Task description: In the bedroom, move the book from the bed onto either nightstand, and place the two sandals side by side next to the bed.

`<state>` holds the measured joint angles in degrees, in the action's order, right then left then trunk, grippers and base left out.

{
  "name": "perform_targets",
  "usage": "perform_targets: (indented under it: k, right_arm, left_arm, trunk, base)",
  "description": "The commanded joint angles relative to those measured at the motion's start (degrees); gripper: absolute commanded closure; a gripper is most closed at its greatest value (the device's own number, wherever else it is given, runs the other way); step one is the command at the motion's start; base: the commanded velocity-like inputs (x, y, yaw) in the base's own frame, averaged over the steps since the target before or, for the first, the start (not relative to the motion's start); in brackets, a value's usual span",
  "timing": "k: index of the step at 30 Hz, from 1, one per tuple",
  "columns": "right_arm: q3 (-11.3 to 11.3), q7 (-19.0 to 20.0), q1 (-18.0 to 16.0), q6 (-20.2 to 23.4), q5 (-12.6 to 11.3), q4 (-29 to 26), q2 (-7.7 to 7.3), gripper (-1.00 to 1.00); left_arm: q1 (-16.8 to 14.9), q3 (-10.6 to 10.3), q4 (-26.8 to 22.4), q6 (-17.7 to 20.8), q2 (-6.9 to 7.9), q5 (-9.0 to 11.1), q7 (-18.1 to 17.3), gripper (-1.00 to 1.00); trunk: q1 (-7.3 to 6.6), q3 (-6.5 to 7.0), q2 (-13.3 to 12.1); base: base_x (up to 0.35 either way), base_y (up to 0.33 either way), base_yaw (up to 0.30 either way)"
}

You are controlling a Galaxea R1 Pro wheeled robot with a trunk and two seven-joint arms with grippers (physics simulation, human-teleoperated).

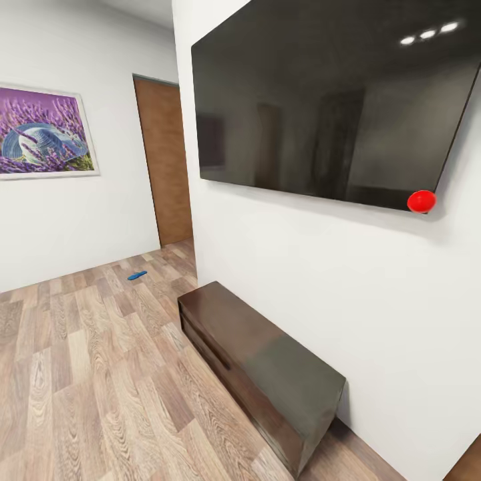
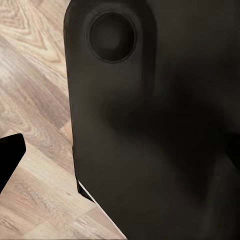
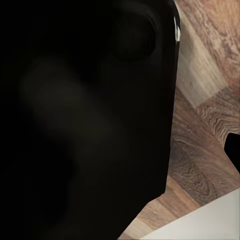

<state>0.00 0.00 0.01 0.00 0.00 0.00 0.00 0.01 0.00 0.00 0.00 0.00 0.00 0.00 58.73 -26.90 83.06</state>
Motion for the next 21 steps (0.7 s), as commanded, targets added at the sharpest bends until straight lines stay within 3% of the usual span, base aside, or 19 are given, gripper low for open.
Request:
perform_targets:
  k: [1,21]
  right_arm:
    - [0.0,-0.3,-0.1,0.3,0.2,0.3,-0.33,-1.00]
    - [0.1,-0.5,-0.1,0.4,0.3,0.4,-0.29,-1.00]
  left_arm:
    - [-0.1,-0.1,-0.1,-0.2,0.33,-0.1,0.0,-1.00]
    - [-0.1,-0.2,-0.1,-0.2,0.35,-0.1,0.0,-1.00]
  trunk:
    - [0.00,-0.03,0.0]
    - [0.00,-0.03,0.0]
  base:
    - [0.000,0.000,0.000]
    - [0.000,0.000,0.000]
